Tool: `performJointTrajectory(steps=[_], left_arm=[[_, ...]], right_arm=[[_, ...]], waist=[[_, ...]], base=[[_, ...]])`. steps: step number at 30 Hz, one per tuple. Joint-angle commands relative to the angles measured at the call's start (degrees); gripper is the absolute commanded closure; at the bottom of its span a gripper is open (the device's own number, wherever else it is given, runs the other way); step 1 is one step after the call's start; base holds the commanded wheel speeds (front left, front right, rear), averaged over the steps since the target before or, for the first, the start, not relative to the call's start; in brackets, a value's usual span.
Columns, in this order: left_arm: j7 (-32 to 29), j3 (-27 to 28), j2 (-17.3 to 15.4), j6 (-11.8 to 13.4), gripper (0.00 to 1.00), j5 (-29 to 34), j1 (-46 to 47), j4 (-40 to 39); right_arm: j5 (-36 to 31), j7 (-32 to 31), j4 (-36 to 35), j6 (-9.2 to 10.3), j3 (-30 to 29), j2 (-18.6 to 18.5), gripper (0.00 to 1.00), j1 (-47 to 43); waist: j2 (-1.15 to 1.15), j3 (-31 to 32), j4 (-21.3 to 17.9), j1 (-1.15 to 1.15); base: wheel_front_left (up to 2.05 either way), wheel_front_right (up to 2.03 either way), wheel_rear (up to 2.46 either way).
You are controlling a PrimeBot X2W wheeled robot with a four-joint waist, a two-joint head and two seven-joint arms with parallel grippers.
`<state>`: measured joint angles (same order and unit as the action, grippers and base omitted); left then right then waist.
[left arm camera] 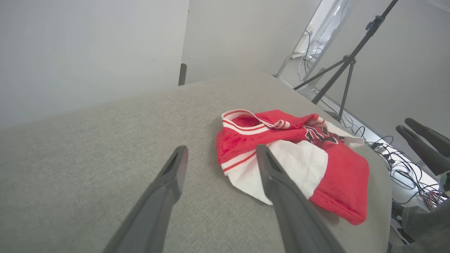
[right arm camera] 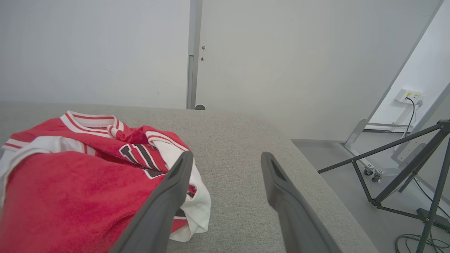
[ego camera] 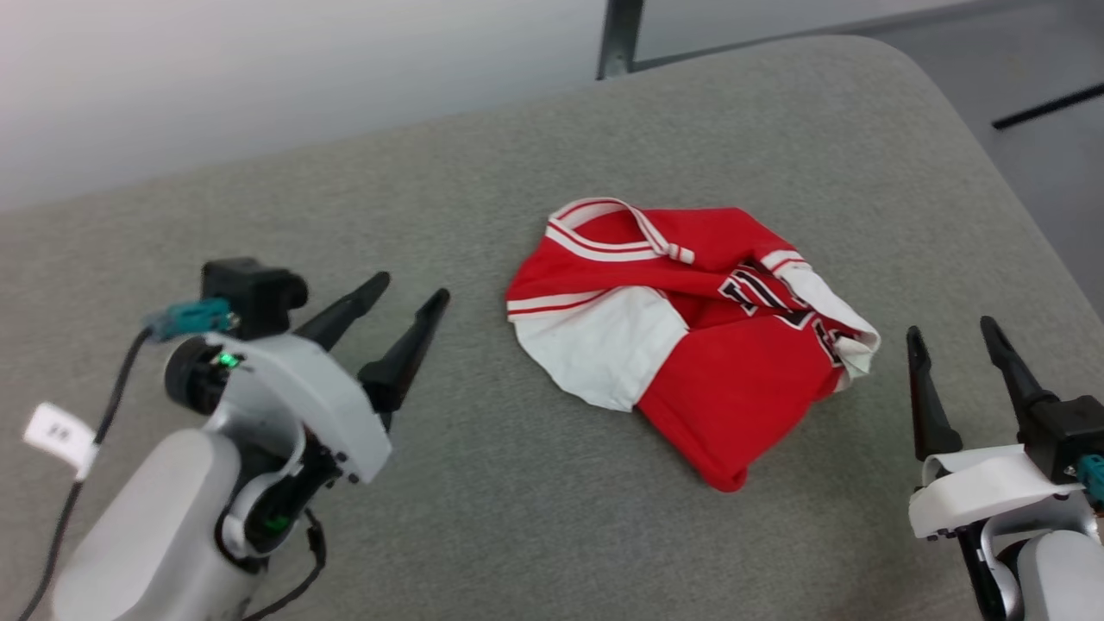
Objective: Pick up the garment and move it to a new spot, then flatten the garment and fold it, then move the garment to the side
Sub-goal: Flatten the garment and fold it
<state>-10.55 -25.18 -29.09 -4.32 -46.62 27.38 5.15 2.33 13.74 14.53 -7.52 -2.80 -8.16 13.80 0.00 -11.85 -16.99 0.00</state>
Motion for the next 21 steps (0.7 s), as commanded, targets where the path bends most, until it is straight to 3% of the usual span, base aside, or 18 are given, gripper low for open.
performJointTrajectory(steps=[1, 5, 17, 21], left_arm=[[-0.49, -0.49, 0.23, 0.09, 0.00, 0.30, 1.08, 0.20], [-2.96, -3.31, 0.57, -0.97, 0.00, 1.53, 3.59, 0.52], [-12.62, -8.95, 2.75, 0.58, 0.00, 2.90, 8.36, 5.87], [-16.12, -11.05, 3.14, -0.15, 0.00, 2.90, 9.78, 7.42]], right_arm=[[-0.35, 0.40, 0.16, 0.06, 0.42, 0.40, 0.00, 0.88], [-0.17, 0.78, 0.32, 0.06, 0.84, 0.79, 0.00, 1.07], [0.09, 1.26, 1.27, 0.06, 1.99, 1.80, 0.00, 1.58], [0.32, 1.32, 1.61, 0.06, 2.23, 1.88, 0.00, 1.83]], waist=[[0.00, -0.92, -1.65, 0.00], [0.00, -1.48, -2.97, 0.00], [0.00, -2.78, -5.14, 0.00], [0.00, -3.14, -5.30, 0.00]], base=[[0.00, 0.00, 0.00], [0.00, 0.00, 0.00], [0.00, 0.00, 0.00], [0.00, 0.00, 0.00]])
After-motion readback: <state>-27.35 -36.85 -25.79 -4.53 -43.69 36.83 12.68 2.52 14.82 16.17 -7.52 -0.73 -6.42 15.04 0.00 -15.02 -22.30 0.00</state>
